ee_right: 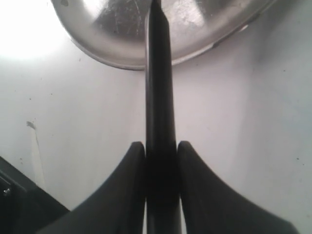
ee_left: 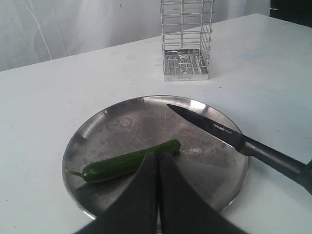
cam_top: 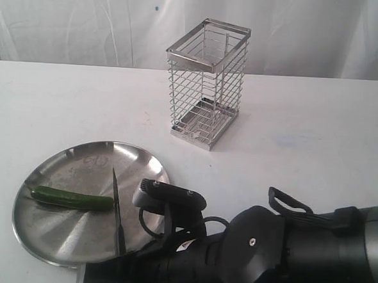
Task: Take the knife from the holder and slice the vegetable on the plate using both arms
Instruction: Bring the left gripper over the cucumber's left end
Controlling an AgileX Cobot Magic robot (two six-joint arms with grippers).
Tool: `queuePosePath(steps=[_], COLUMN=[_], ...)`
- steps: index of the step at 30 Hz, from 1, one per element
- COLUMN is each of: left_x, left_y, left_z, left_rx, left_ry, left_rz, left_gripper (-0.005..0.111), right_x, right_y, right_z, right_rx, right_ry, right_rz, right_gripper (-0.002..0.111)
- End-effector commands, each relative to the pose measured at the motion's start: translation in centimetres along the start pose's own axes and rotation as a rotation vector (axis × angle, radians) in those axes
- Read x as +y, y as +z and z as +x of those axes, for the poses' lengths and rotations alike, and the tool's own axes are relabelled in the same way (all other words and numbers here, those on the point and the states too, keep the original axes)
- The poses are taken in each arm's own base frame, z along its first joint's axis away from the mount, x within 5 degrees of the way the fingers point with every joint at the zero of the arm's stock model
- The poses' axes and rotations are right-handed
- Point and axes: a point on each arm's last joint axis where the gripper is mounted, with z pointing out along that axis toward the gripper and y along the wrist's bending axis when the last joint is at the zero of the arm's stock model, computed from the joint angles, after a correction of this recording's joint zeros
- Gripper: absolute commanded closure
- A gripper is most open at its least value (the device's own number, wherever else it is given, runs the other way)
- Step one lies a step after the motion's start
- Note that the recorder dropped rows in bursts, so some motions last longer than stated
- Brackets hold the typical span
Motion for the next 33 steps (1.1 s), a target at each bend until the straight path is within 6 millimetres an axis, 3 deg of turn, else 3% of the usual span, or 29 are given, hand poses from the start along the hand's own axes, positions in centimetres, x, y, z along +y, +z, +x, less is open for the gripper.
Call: queuePosePath(steps=[1,6,10,13,19,23,28,33], left_x=[0.0,-0.2,-0.2,-0.3,-1.6,-2.2,-2.3,-1.7], left_y=[0.0,0.0,0.0,0.0,-1.6,-1.6,0.7,4.8], left_z=[-0.1,-0.5,-0.5,-0.6,-3.1,-5.5,-8.8,-9.9], left_rx=[-0.017,-0.055,-0.058,-0.062,0.103,0.200,0.286,0.377], left_ry=[-0.016,-0.366,-0.481,-0.699,-0.603,-0.565,-0.469,-0.496], left_rz=[-0.006,0.030,0.040,0.061,0.172,0.225,0.248,0.177], left_gripper=[0.107,0.107,0.107,0.107,0.105,0.088,0.064,0.063], right_x=[0.3,0.3,0.3,0.3,0.9,1.7,1.1,0.7], right_y=[-0.1,-0.1,-0.2,-0.2,0.3,1.2,1.6,1.6], right_z=[-0.3,-0.4,-0.5,-0.5,-0.7,-0.6,-1.3,-1.9], right_rx=[-0.016,-0.032,-0.036,-0.036,-0.011,0.056,0.031,0.014], right_ry=[0.006,0.006,0.006,-0.016,-0.060,-0.103,-0.085,-0.068], right_rz=[-0.009,-0.004,-0.005,-0.004,-0.020,-0.049,-0.023,-0.014], right_gripper=[0.108,0.108,0.108,0.108,0.108,0.108,0.108,0.108])
